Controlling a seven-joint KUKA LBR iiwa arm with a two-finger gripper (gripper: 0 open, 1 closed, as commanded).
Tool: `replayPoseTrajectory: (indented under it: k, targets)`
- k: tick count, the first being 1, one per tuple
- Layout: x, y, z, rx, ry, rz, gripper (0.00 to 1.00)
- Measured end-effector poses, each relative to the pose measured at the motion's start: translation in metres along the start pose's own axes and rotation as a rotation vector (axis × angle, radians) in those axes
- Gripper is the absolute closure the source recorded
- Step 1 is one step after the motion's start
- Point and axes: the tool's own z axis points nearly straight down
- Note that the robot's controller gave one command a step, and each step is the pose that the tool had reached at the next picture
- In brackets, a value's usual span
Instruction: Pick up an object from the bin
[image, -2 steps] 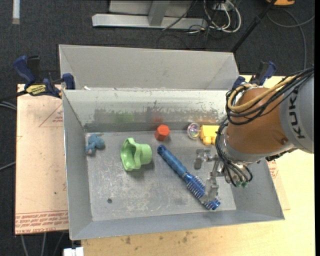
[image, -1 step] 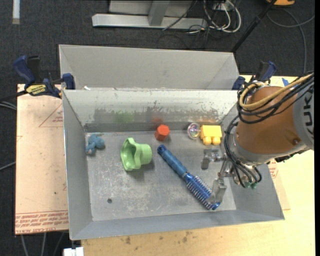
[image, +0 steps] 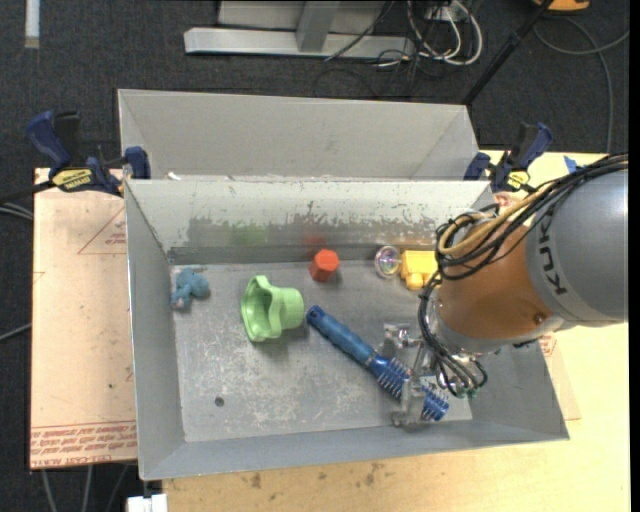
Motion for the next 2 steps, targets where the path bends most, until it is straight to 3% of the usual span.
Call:
replayPoseTrajectory:
  k: [1, 2]
  targets:
    - [0.001, 0.0, -0.003, 0.0, 0.001, 0.0, 1.0]
    - [-0.048, 0.004, -0.172, 0.001, -0.01, -0.012, 1.0]
